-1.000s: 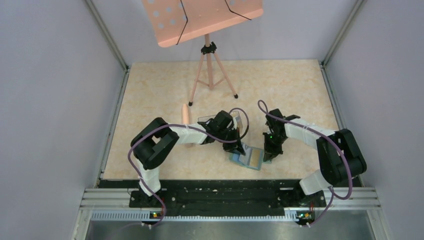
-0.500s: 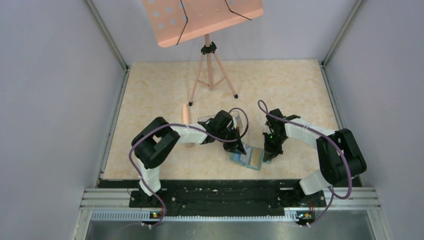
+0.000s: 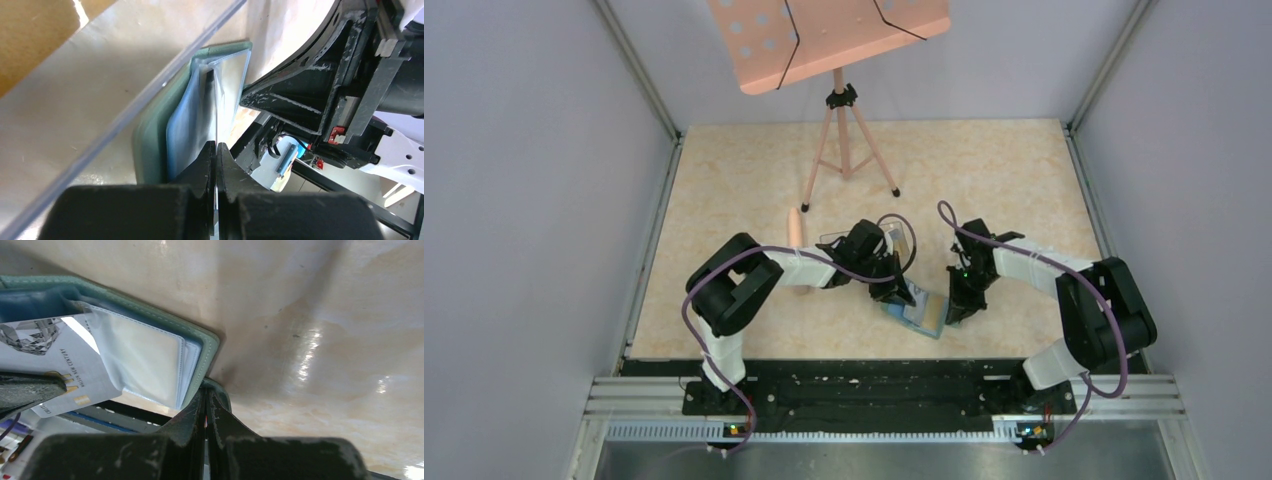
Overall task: Put the credit cards into the card holder
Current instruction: Insert the credit card into the card holder.
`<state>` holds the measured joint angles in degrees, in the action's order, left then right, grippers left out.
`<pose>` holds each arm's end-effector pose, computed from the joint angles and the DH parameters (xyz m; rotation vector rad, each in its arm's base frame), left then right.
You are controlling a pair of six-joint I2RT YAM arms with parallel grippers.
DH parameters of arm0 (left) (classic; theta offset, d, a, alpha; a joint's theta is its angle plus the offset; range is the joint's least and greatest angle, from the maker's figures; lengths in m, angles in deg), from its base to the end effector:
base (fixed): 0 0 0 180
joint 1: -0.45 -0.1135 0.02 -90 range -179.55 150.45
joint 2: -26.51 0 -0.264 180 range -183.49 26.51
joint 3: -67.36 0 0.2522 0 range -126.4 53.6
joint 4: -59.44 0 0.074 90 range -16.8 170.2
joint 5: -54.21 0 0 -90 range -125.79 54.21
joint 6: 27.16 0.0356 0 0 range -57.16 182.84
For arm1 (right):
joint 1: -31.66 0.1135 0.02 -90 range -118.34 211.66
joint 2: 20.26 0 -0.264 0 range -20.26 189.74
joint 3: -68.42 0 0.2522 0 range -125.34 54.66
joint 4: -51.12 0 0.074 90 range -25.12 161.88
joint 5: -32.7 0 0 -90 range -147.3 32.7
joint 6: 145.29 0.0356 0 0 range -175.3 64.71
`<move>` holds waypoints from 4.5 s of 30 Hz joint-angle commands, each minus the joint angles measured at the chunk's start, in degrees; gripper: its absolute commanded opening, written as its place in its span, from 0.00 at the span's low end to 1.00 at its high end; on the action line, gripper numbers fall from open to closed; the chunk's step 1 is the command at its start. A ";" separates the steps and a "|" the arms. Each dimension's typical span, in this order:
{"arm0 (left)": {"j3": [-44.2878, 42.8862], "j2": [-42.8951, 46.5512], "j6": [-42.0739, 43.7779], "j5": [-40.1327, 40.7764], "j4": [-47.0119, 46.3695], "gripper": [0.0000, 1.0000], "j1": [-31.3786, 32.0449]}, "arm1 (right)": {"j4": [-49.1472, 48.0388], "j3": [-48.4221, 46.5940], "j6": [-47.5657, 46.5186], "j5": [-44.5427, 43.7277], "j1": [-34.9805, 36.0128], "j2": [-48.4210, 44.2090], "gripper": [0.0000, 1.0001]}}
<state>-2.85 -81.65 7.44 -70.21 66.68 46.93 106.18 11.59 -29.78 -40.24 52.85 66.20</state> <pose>0.2429 -0.2851 0.1359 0.1360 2.7637 -1.4144 0.2134 0.0939 0.1447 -0.0944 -3.0696 -0.4793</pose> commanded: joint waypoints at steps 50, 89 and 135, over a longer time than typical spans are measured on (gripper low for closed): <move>-5.01 -1.34 18.77 -2.59 0.57 0.00 -5.19 | -7.04 -4.26 -1.89 2.76 0.24 6.49 0.00; -2.38 -2.08 16.63 -9.12 4.98 0.00 -4.55 | -6.68 -6.75 -3.99 4.19 -1.71 9.83 0.00; -1.87 2.02 7.63 3.05 13.76 0.00 -3.06 | -7.29 -6.43 -3.87 5.02 -1.68 10.32 0.00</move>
<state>-5.65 -80.84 18.77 -71.63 77.72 43.83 110.25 5.80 -33.71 -33.38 51.24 75.40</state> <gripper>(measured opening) 0.013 0.003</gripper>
